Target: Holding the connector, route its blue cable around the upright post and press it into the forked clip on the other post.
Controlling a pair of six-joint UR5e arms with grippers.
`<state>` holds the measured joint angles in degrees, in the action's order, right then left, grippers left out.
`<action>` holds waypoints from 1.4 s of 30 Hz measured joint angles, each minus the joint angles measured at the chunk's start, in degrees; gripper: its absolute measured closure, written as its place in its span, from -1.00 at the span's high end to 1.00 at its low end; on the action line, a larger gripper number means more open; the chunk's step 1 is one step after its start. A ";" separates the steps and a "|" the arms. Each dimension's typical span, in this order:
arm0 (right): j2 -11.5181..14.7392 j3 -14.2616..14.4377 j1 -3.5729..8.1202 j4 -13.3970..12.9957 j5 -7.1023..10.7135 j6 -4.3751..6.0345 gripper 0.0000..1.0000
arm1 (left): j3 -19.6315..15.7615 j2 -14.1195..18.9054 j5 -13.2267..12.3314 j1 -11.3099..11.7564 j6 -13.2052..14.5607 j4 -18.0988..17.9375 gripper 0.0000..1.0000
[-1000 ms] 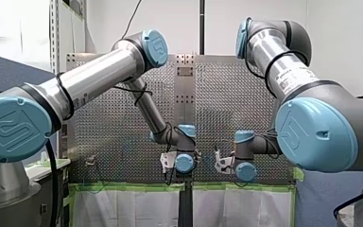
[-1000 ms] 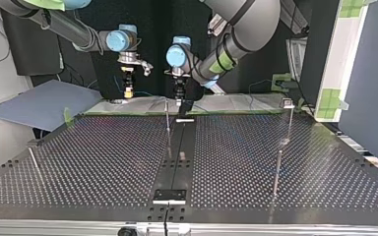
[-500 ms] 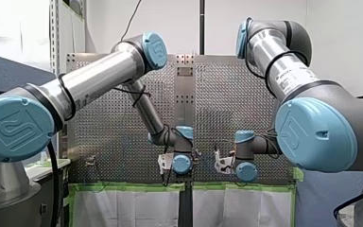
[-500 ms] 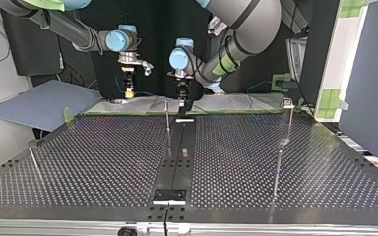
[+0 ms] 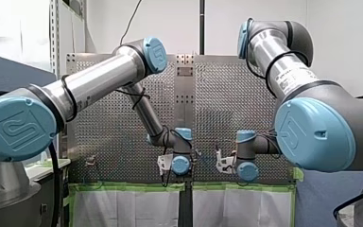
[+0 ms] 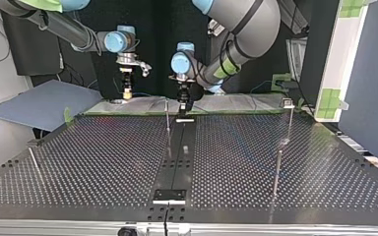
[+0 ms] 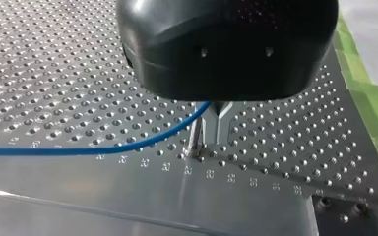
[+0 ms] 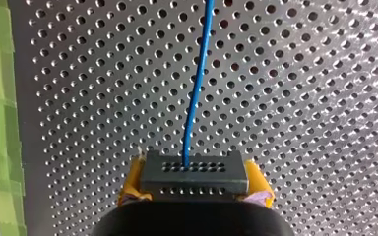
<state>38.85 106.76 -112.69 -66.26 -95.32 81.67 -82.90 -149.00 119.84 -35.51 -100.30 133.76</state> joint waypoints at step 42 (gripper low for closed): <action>0.03 -3.60 4.16 3.21 1.88 0.00 -1.00 | 5.38 -2.27 -4.76 2.98 -0.42 4.15 -1.00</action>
<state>38.88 103.15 -108.53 -63.04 -93.44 81.67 -77.51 -151.27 115.08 -32.54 -100.72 137.90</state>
